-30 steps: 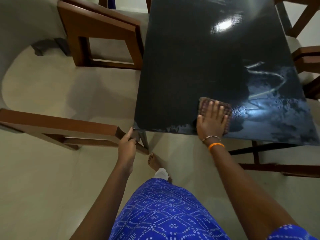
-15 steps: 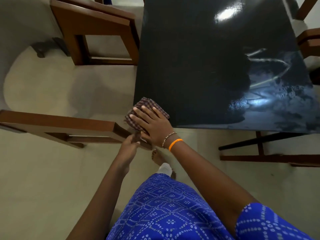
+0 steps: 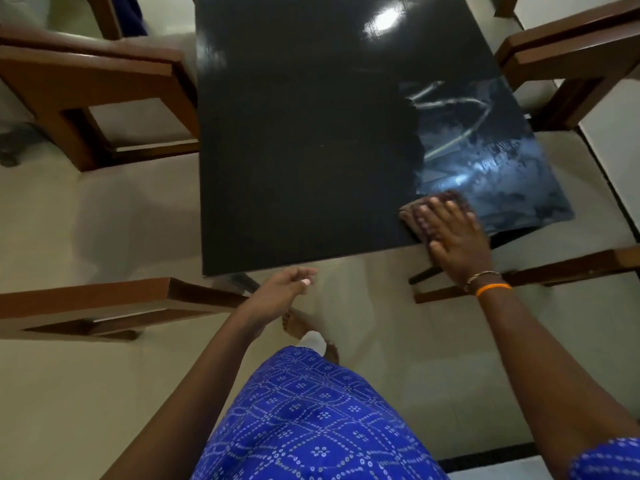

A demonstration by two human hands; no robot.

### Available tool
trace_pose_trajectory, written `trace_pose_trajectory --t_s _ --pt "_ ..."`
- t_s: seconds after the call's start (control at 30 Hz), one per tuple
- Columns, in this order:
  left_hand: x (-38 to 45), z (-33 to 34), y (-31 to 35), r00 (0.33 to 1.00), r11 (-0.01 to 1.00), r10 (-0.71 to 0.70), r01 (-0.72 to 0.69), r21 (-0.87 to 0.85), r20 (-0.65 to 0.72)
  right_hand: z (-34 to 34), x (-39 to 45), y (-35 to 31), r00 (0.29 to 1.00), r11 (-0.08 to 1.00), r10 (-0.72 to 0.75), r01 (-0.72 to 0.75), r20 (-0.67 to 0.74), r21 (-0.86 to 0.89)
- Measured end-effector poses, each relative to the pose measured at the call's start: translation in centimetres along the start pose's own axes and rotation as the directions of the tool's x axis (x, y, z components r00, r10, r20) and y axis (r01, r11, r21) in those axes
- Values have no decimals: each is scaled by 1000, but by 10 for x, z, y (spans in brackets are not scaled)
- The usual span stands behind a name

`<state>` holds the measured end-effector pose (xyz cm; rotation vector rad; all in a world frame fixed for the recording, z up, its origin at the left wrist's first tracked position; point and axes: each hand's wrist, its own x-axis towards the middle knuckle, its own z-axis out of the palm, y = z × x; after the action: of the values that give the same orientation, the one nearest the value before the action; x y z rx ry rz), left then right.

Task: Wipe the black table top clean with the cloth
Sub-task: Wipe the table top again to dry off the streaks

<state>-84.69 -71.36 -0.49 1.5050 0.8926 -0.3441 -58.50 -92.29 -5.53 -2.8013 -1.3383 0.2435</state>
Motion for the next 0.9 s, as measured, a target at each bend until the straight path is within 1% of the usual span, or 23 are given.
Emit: trace_pose_trajectory --t_s 0.07,0.13,0.17,0.2,0.27,0.3,0.33,0.37,0.43,0.5,0.53,0.57,0.6,0.67,0.7,0.77,0.8,0.83,0.9 --pt "4 1 9 1000 1000 0 -1 9 14 -3 -3 35 982 982 186 -184 -27 50" --pt "7 4 15 1000 1000 22 -22 16 8 -6 -1 55 926 922 376 -371 -33 109" --pt "9 6 17 998 998 55 -55 11 -21 -5 3 57 891 886 453 -445 -36 134" --pt "11 9 17 993 995 96 -96 3 -75 -4 9 53 855 848 517 -505 -46 161" --pt "13 12 18 960 985 164 -172 -15 -226 0 22 27 771 762 633 -606 -64 228" --pt "16 14 18 938 980 183 -199 -23 -296 2 29 8 740 730 669 -637 -66 248" --pt "18 15 18 917 976 192 -216 -30 -351 5 35 -14 734 723 676 -643 -64 251" --pt "21 15 18 897 972 201 -233 -34 -394 7 41 -38 757 745 650 -620 -60 246" --pt "25 13 22 855 958 243 -286 -25 -458 12 50 -87 854 836 519 -495 -47 236" --pt "30 10 28 815 935 297 -355 -24 -497 16 58 -138 953 928 303 -288 -27 235" --pt "32 7 33 799 920 318 -390 -36 -511 18 62 -162 986 959 168 -160 -12 232" --pt "35 5 37 786 907 330 -418 -56 -523 20 64 -184 1000 972 29 -30 8 234" --pt "38 2 42 776 897 332 -435 -75 -536 21 67 -199 995 968 -93 84 27 238" --pt "45 -4 50 762 894 327 -441 -77 -559 21 72 -209 963 944 -265 249 48 214" --pt "49 -6 53 758 896 329 -439 -68 -563 20 76 -201 944 929 -327 313 41 195" --pt "59 -8 57 766 900 327 -431 -65 -553 18 83 -173 914 904 -406 399 15 154" --pt "64 -8 59 774 905 323 -422 -62 -544 16 88 -154 915 907 -403 399 4 133" --pt "70 -8 62 782 912 320 -408 -50 -535 13 93 -132 930 923 -368 366 -10 115" --pt "82 -5 67 795 927 311 -374 -19 -520 6 103 -85 968 965 -247 249 -31 85"
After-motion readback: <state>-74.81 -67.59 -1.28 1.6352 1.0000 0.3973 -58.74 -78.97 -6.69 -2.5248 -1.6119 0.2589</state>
